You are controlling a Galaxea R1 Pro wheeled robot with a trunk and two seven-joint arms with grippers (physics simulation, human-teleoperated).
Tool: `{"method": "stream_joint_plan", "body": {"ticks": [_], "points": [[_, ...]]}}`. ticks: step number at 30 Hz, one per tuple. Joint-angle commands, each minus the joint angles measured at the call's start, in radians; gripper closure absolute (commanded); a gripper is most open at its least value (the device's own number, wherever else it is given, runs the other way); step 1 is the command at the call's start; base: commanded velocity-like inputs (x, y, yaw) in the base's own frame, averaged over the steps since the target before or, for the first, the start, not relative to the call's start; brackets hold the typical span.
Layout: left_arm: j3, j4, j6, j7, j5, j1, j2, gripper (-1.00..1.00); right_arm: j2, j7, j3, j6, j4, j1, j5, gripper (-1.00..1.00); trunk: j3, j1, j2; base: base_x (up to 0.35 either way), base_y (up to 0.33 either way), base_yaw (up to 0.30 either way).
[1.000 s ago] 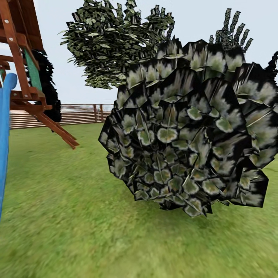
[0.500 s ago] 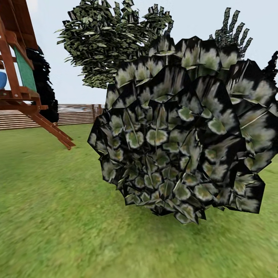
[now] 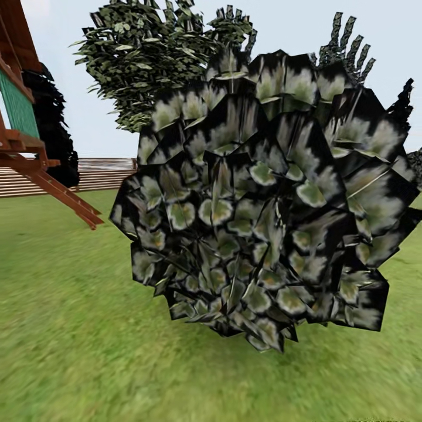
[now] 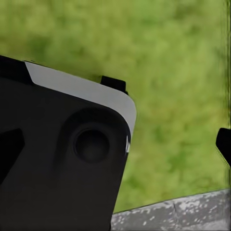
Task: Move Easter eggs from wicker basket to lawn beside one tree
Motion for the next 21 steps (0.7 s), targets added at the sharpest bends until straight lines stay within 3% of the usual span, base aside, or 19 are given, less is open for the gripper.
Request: {"method": "stream_joint_plan", "body": {"ticks": [1, 13, 21], "points": [[-0.002, 0.0, -0.002, 0.001, -0.001, 0.0, 0.0, -1.0, 0.0, 0.001, 0.005, -0.007, 0.004, -0.001, 0.002, -1.0, -0.001, 0.0, 0.0, 0.187, -0.284, -0.258], [-0.002, 0.0, -0.002, 0.001, -0.001, 0.0, 0.0, -1.0, -0.001, 0.001, 0.005, -0.007, 0.004, -0.002, 0.002, -1.0, -0.001, 0.0, 0.0, 0.187, -0.284, -0.275], [-0.002, 0.0, -0.002, 0.001, -0.001, 0.0, 0.0, -1.0, -0.001, 0.001, 0.005, -0.007, 0.004, -0.001, 0.002, -1.0, -0.001, 0.0, 0.0, 0.187, -0.284, -0.044]]}}
